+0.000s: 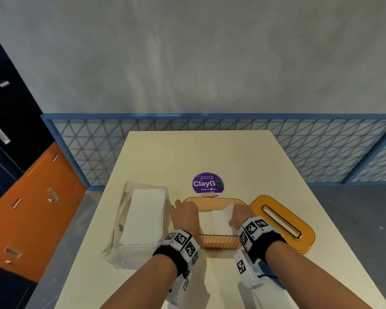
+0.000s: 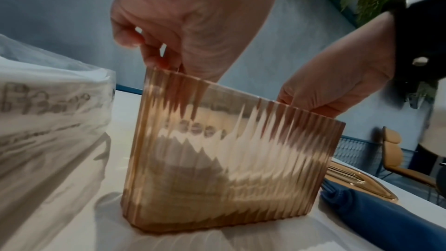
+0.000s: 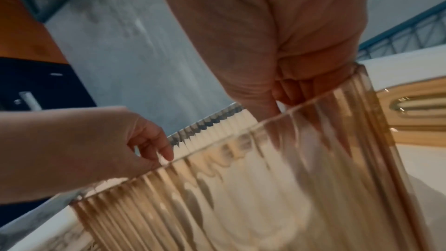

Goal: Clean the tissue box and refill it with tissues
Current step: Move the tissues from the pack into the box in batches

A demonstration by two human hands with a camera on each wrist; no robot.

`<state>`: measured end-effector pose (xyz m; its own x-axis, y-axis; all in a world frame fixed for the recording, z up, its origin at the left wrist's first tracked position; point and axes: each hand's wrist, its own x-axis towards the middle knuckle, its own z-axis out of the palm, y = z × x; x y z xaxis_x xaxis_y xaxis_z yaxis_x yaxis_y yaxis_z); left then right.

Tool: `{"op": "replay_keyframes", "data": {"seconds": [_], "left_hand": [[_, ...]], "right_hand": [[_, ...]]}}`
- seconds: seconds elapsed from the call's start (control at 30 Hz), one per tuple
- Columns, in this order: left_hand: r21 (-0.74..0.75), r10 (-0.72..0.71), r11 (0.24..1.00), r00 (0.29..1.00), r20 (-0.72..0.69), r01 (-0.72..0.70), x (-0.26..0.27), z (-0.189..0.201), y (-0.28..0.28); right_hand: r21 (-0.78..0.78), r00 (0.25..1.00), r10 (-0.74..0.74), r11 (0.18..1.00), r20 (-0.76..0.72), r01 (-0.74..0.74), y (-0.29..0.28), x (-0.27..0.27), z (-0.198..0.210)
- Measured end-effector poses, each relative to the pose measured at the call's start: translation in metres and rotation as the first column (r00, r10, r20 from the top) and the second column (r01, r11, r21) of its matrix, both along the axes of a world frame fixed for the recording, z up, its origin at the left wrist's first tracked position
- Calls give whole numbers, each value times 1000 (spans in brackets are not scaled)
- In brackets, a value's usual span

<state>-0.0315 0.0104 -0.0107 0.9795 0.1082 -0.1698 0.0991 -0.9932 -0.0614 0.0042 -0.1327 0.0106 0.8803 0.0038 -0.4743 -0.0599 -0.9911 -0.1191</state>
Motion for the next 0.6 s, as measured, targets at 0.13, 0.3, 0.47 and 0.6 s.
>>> {"op": "replay_keyframes", "data": {"seconds": [0.13,0.3,0.47,0.6], "left_hand": [[-68,-85,993,983,162,97,-1,12,-7],[-264,-122,961,984,-130,84,15,-8,-12],[-289,-84,957,944,-320,-13,24,-18,-10],[-290,-65,955,917,-394,-57,26,-20,-9]], "right_hand": [[-51,985,91,995,144,-84,3,-5,-4],[-50,962,240,971,131,-235,4,-2,-9],[-151,929,356,917,-103,-368,5,-3,-16],[-154,919,374,908,-127,-391,4,0,-18]]}}
